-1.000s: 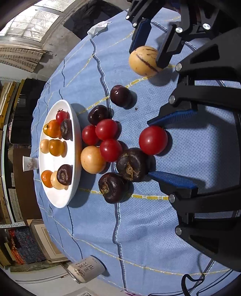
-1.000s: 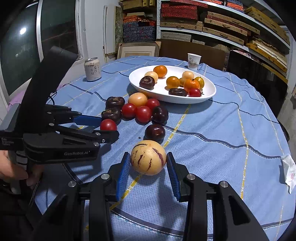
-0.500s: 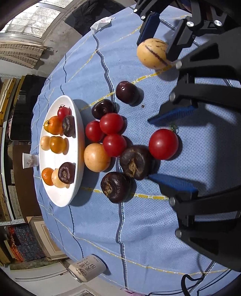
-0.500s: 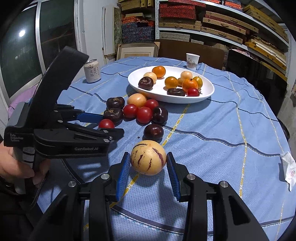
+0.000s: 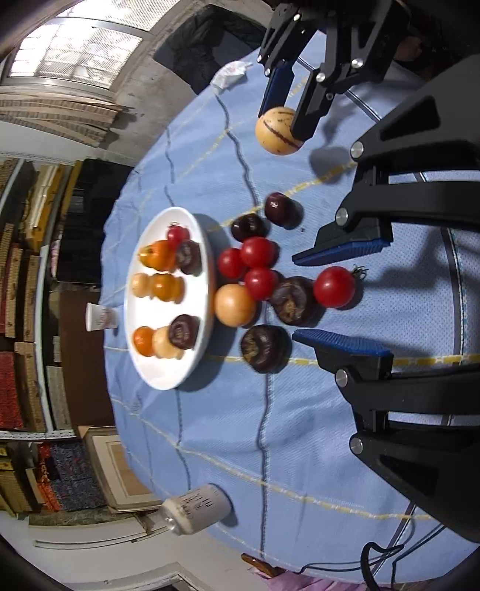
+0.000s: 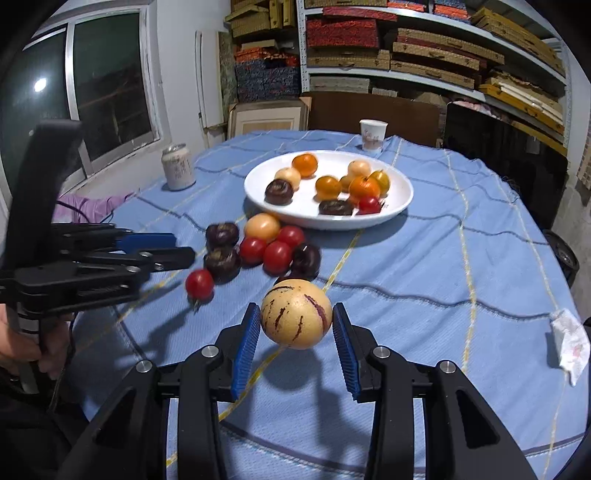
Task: Organize fruits
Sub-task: 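Carry the pepino melon and red tomato onto the white plate and release both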
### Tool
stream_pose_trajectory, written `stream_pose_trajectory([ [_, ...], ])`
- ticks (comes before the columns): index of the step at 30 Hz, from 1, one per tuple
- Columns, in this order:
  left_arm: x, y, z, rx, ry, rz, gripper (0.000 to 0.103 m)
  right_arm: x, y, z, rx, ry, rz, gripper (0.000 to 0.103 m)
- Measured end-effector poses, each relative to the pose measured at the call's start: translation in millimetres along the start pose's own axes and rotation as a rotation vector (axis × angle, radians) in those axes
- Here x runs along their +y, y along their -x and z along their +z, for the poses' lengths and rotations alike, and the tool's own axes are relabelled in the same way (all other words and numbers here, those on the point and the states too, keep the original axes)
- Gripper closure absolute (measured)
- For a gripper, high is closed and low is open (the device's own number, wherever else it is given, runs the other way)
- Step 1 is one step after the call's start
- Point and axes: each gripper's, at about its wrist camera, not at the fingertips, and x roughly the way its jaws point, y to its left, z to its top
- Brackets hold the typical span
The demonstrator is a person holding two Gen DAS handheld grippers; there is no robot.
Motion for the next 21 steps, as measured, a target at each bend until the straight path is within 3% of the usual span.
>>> stream_pose_trajectory([
  [7, 12, 9, 36, -0.065, 0.011, -0.002, 0.068, -14, 7, 39, -0.067, 0.023, -0.045, 0.062],
  [13, 26, -3, 93, -0.126, -0.004, 0.003, 0.068, -34, -8, 96, -0.107, 0.030, -0.070, 0.062],
  [18, 36, -24, 119, -0.112, 0.001, 0.022, 0.068, -51, -32, 127, -0.105, 0.018, -0.098, 0.062],
  [21, 34, -22, 110, -0.070, -0.011, -0.012, 0.068, -49, -32, 125, -0.100, 0.011, -0.072, 0.062],
])
